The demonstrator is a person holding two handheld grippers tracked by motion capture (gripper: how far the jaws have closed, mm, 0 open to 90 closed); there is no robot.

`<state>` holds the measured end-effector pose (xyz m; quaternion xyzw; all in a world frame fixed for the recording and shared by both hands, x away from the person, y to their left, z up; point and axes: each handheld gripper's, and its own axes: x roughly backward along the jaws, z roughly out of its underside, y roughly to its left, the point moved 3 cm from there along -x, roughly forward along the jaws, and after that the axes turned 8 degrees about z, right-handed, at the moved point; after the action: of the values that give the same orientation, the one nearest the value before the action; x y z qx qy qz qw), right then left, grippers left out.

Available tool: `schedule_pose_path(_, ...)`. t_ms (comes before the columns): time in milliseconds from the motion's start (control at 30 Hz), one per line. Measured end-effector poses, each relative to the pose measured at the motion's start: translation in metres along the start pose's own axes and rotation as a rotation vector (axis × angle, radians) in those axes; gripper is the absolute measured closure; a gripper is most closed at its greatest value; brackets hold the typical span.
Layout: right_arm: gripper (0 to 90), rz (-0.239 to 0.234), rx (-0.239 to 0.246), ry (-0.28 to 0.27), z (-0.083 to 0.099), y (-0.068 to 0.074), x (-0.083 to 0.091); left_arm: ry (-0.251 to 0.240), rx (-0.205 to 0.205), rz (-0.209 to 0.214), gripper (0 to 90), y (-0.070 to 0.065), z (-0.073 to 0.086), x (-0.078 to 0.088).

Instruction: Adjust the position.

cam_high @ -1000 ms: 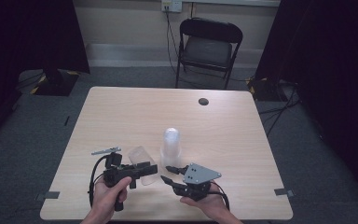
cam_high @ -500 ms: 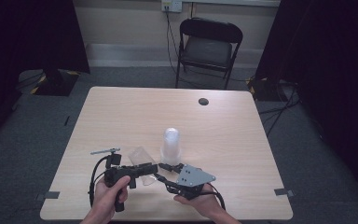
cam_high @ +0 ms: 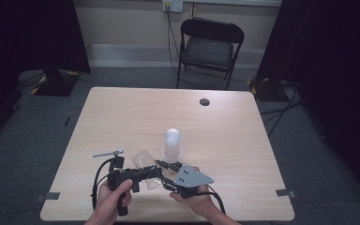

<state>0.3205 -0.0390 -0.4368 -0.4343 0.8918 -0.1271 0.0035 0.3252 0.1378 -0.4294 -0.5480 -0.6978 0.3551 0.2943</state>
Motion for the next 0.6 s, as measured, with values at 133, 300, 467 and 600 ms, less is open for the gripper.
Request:
schedule_pose_path(133, 71.7, 0.013, -0.001, -0.018, -0.0007, 0.0000, 0.0010, 0.001, 0.001, 0.010, 36.9, 0.0001, 0.0001, -0.0008)
schedule_pose_path(300, 76.1, 0.025, -0.007, -0.037, 0.0015, 0.0011, 0.0013, 0.008, -0.005, 0.016, 35.2, 0.0013, 0.0014, -0.0031)
schedule_pose_path(467, 81.1, 0.039, -0.012, -0.039, 0.0027, 0.0014, 0.0023, 0.024, -0.032, 0.002, 31.2, 0.0012, 0.0024, -0.0060)
schedule_pose_path(600, 84.8, 0.051, -0.022, -0.037, 0.0041, -0.0009, 0.0040, 0.026, -0.057, -0.015, 27.6, 0.0016, 0.0010, -0.0049)
